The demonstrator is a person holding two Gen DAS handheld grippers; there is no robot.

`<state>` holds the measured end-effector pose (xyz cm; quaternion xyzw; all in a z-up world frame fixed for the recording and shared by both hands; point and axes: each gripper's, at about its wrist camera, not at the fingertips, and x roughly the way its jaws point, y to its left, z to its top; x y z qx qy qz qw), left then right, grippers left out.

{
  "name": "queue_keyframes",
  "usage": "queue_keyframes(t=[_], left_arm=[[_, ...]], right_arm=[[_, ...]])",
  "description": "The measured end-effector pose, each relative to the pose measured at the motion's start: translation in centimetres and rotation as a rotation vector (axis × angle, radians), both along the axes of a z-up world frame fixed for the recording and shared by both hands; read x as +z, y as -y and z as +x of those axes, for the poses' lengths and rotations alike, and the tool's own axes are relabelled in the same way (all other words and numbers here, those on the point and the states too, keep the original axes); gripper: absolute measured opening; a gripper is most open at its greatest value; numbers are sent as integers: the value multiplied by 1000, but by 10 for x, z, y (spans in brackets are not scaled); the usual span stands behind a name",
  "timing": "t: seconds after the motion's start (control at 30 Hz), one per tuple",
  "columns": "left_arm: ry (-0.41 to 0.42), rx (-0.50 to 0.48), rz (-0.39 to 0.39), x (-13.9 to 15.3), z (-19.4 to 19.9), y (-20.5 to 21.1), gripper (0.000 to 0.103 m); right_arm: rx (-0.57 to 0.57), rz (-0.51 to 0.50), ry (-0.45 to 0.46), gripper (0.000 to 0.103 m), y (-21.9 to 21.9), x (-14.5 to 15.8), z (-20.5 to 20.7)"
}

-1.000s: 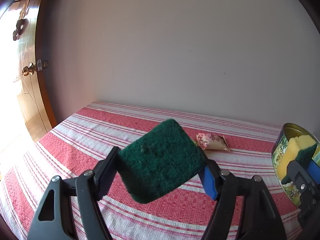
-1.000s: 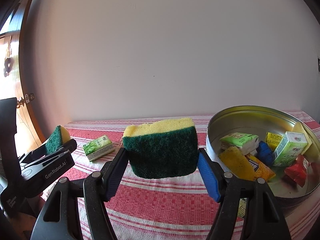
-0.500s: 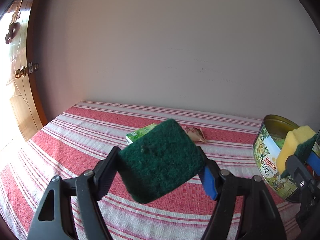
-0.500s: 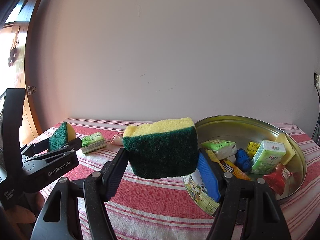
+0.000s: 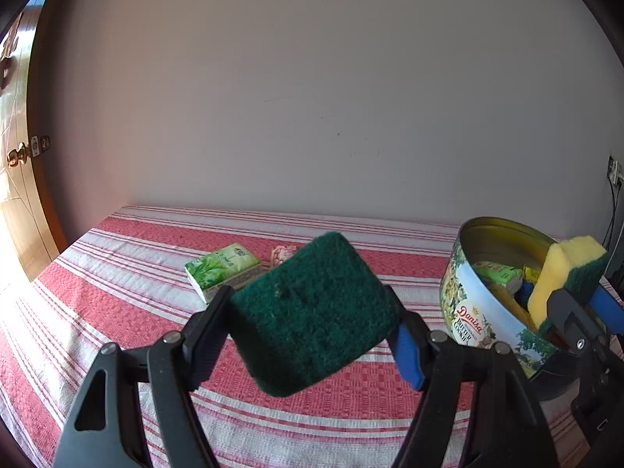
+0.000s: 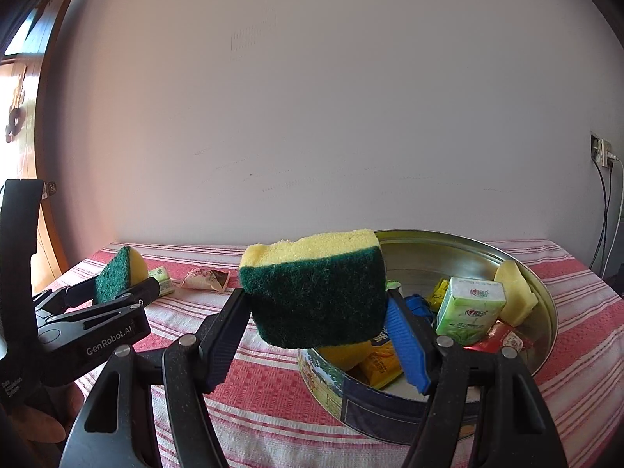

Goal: Organize objects
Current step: 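Carry both scouring sponges over the silver tin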

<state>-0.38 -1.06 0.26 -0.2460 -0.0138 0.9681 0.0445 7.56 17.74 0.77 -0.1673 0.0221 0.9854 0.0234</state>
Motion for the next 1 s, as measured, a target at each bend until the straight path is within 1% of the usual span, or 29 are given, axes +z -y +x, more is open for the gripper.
queue_keyframes(t=[0.27,0.6,1.0], left_arm=[[-20,-62,-1,11,3,-36,73],[-25,-121,-6,16,1,-75,73],[-42,-199,-8,28,0,-130,73]], right_arm=[[-49,-14,-20,72,-32,2,1],[-134,-32,-52,72,-76,8,-1],[-228,-20,-74,72,-123,11,-13]])
